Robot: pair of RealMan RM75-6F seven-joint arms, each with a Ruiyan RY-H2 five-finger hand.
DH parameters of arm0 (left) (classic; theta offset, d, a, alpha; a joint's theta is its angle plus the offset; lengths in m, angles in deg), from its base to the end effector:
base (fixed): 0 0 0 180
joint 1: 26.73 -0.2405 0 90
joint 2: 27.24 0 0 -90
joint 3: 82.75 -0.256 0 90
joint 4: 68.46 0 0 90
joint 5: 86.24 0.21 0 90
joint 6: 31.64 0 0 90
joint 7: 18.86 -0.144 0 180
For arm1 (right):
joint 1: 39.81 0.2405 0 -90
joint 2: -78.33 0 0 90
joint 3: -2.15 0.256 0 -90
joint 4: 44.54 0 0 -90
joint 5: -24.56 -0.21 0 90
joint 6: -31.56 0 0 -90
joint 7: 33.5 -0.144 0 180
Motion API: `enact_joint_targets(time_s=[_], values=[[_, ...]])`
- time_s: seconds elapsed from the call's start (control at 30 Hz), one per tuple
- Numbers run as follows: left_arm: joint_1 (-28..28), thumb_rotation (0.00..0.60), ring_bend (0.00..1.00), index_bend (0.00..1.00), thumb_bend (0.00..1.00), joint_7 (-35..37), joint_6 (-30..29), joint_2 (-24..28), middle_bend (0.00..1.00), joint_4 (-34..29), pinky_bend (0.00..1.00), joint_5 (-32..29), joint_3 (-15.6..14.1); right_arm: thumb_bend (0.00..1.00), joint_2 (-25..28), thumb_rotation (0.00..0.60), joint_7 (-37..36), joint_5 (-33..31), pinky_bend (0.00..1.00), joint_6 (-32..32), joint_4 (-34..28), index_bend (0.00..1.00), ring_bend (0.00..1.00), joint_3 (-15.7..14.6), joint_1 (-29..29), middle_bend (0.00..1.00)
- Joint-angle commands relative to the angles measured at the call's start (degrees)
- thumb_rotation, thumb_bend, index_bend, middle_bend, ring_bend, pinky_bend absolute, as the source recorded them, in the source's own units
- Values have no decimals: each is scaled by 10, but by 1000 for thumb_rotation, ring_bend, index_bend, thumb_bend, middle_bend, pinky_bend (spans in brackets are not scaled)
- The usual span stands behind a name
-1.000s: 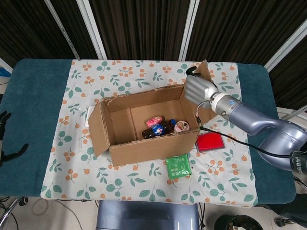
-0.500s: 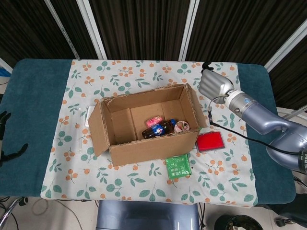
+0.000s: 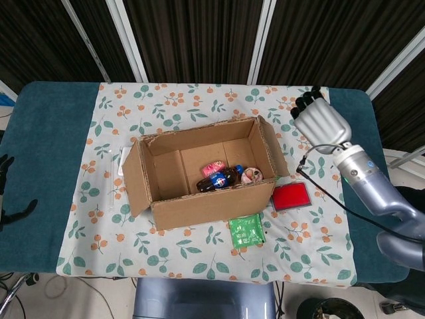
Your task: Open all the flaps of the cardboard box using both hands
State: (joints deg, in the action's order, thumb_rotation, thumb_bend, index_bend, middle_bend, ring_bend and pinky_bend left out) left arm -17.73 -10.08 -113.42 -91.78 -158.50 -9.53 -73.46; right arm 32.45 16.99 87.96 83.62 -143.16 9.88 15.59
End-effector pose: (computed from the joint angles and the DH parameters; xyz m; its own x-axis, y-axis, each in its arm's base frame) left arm -0.3173 0.2265 0.1793 0.2459 -0.0965 0.9645 0.9683 0.0701 -0.2398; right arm -0.1035 -0.3989 0.2170 0.9419 0.2879 0.1730 -0.0949 -0.2659 0.9593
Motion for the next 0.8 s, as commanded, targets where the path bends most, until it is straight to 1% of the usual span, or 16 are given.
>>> enact_joint_targets(time_s=[0.03,0.1,0.17,0.2,0.27,0.33,0.43,0.53,0.57,0.63,0.8], values=[[-1,600,0,0,215,-14,1,4,0,-1,0,2,-4,410,-30,600,-47,-33,254,175,-86,123,185,-13,-129,189],[-2,600,0,0,214,-22,-2,7,0,-1,0,4,-5,370,-44,600,-72,-27,251,219,-99,48,132,-19,-164,128],[-3,600,0,0,208,-34,-6,10,0,-2,0,7,-7,331,-61,600,-109,-23,249,264,-111,7,83,-25,-205,66],[-4,600,0,0,199,-40,-8,10,0,-2,0,7,-8,305,-68,600,-125,-18,247,282,-115,0,59,-29,-222,33],[-7,600,0,0,172,-54,-12,12,0,-4,0,8,-11,265,-83,600,-165,1,244,320,-117,0,27,-39,-261,4],[-11,600,0,0,142,-77,-16,14,0,-1,0,14,-19,232,-100,600,-209,27,241,357,-109,0,8,-51,-300,0],[-16,600,0,0,116,-89,-19,13,0,2,0,16,-25,203,-119,589,-256,68,238,394,-86,0,0,-70,-344,0],[-15,600,0,0,107,-94,-14,12,0,3,0,14,-27,190,-139,532,-290,98,235,421,-58,0,0,-88,-383,0],[-14,600,0,0,106,-98,-12,12,0,4,0,14,-27,189,-145,525,-297,106,235,427,-48,0,0,-92,-393,0],[-12,600,0,0,105,-104,-8,11,0,4,0,13,-28,188,-158,519,-312,119,234,436,-28,0,0,-97,-410,0],[-9,600,0,0,105,-110,-5,7,0,7,0,13,-27,187,-185,541,-346,145,233,443,24,0,0,-102,-437,0]])
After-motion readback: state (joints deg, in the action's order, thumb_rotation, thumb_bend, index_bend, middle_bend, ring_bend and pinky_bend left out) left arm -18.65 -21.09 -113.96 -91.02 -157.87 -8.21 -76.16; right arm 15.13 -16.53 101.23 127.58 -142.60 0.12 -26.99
